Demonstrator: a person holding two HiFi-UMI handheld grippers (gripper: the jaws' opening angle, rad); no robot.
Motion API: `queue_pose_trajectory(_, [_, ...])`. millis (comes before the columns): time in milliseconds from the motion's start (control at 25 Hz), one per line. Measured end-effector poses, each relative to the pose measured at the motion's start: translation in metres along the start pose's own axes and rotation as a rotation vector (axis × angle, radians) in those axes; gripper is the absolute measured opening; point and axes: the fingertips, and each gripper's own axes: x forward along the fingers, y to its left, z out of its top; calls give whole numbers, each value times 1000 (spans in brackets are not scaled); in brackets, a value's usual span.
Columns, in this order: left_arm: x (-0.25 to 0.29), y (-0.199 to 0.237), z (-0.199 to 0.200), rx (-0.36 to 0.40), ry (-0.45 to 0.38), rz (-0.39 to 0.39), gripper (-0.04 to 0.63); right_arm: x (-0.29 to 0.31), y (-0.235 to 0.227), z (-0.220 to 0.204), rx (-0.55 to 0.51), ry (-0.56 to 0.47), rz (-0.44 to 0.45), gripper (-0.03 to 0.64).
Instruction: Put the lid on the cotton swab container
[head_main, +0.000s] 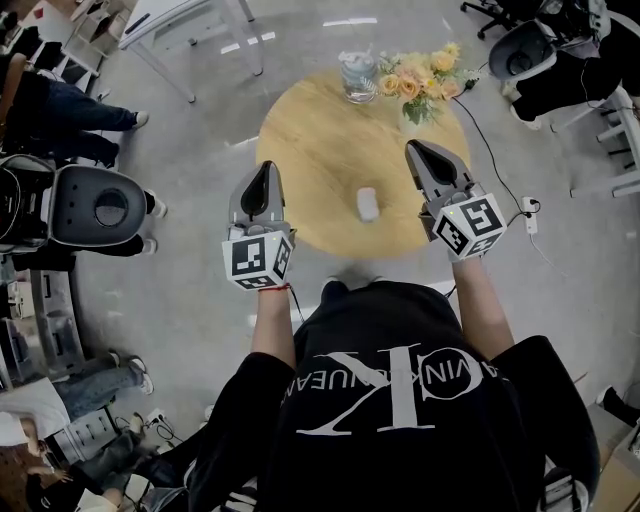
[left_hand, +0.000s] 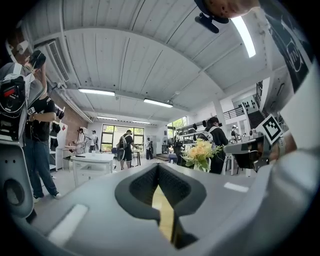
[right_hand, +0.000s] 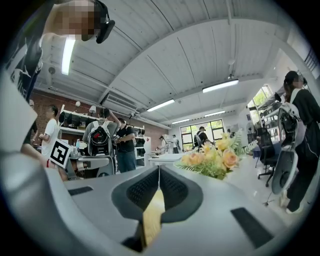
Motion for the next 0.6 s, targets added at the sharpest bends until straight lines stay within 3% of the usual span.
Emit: queue_pose_trajectory(600, [-1,1,0,-25,-3,6,11,-4,1,-4,3,11,-10,18])
